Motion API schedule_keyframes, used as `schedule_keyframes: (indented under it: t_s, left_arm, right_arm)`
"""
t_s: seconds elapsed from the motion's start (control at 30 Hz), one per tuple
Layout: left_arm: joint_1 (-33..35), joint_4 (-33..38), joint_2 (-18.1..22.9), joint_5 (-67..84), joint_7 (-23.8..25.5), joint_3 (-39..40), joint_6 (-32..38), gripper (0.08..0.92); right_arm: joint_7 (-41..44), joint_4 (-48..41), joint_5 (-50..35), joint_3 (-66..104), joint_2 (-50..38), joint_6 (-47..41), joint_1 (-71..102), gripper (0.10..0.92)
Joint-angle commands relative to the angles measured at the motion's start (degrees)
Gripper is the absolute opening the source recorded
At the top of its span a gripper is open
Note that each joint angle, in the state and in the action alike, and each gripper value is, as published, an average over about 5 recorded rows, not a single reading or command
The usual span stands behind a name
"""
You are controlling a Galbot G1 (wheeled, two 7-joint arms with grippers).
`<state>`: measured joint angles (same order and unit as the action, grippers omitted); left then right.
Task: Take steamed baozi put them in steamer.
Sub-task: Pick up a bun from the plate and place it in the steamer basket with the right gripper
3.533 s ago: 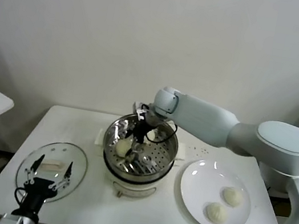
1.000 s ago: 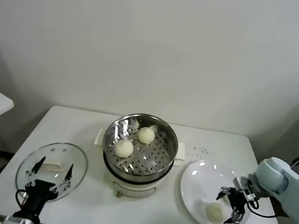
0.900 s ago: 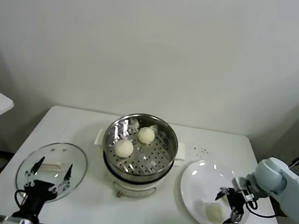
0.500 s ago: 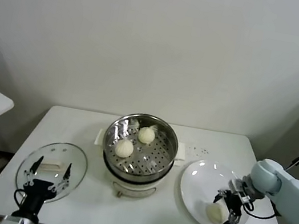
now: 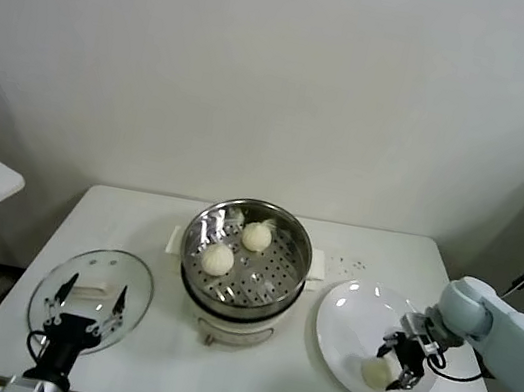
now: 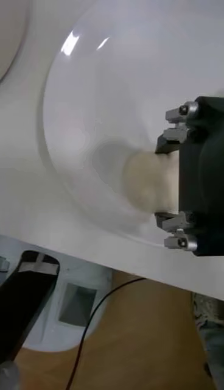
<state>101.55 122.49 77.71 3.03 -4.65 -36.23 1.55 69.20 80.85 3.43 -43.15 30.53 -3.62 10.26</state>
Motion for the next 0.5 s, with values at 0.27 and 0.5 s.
schedule_keyframes:
  t_s: [0.27, 0.5]
  left_arm:
    - [-0.40, 0.60, -0.63, -0.24, 0.03, 0.16, -0.57, 0.823]
    - [-0.94, 0.83, -0.98, -0.20, 0.44, 0.79, -0.57, 0.823]
  right_arm:
    - [3.27, 7.22, 8.20, -2.46, -1.09, 12.36, -17.83, 0.630]
    - [5.84, 14.29, 14.39, -7.97, 0.23, 25.04, -34.86, 0.628]
